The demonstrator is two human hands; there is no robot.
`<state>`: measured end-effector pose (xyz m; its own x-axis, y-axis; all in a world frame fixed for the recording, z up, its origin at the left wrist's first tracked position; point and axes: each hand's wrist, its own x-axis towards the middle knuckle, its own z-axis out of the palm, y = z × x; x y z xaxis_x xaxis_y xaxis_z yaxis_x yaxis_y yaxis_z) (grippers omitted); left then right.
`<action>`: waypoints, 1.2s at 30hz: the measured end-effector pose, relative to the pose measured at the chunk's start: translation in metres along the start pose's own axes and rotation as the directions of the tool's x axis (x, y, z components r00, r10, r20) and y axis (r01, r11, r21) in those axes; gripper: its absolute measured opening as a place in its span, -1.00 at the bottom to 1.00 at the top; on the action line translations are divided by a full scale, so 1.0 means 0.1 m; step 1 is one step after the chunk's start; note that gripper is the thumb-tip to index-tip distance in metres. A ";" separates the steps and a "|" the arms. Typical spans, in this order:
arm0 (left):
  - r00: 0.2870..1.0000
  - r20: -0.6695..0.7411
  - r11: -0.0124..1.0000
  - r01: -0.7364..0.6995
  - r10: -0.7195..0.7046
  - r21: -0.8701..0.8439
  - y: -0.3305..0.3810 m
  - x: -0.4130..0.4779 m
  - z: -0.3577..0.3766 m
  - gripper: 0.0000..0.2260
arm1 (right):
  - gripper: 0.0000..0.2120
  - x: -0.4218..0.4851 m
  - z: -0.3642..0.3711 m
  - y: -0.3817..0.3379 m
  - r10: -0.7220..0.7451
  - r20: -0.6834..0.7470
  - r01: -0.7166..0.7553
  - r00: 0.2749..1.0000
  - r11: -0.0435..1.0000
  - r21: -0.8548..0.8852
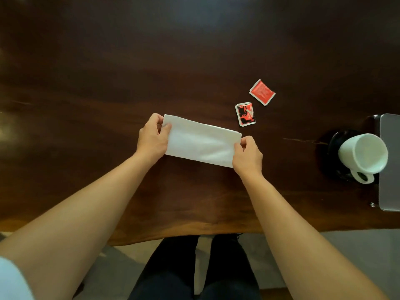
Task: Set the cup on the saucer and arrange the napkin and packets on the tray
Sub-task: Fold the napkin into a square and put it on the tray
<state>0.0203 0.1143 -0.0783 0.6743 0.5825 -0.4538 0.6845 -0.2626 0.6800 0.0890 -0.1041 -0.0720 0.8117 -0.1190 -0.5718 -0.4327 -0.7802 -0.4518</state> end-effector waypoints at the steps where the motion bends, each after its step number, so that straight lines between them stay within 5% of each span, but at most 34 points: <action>1: 1.000 -0.018 1.000 -0.015 0.015 0.022 -0.02 0.02 0.04 -0.85 | -0.85 0.04 0.02 0.00 -0.018 -0.019 0.017 1.000 0.998 -0.057; 5: 0.993 -0.103 0.998 -0.055 0.057 0.019 -0.09 0.04 0.17 -0.79 | -0.84 0.06 0.10 0.01 -0.151 -0.125 0.105 0.981 0.942 -0.318; 13: 0.972 -0.210 0.990 -0.086 0.109 0.114 -0.07 0.03 0.22 -0.78 | -0.82 0.07 0.18 0.02 -0.201 -0.175 0.116 0.964 0.907 -0.404; 17: 0.959 -0.237 0.948 -0.078 0.155 0.307 0.01 -0.11 0.21 -0.79 | -0.80 0.11 0.10 -0.01 -0.143 -0.154 0.086 0.978 0.941 -0.328; 21: 0.918 -0.249 0.823 -0.126 0.308 0.554 0.05 -0.31 0.29 -0.49 | -0.81 0.15 -0.01 0.02 -0.010 -0.145 0.007 0.989 1.000 -0.025; 27: 0.947 -0.200 0.808 -0.091 0.250 0.582 -0.07 -0.33 0.31 -0.39 | -0.52 -0.37 0.11 0.01 -0.158 -0.052 0.156 0.986 0.987 -0.041; 30: 0.887 0.028 0.656 -0.362 0.461 0.662 -0.22 -0.30 0.28 -0.48 | -0.47 -0.66 0.30 0.00 -0.414 -0.079 0.406 0.907 0.908 -0.108; 32: 0.837 0.208 0.532 -0.492 0.505 0.689 -0.34 -0.24 0.29 -0.49 | -0.42 -0.80 0.51 -0.06 -0.571 0.070 0.572 0.818 0.795 -0.202; 36: 0.872 0.242 0.465 -0.440 0.426 0.768 -0.52 -0.11 0.30 -0.42 | -0.35 -0.52 0.85 0.09 -0.653 0.327 0.722 0.683 0.538 -0.434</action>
<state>-0.0143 0.0989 -0.1257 0.9465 0.2098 -0.2451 0.2341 -0.9694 0.0739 0.0095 -0.0524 -0.1043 0.7085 0.6292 -0.3196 0.5240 -0.7724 -0.3589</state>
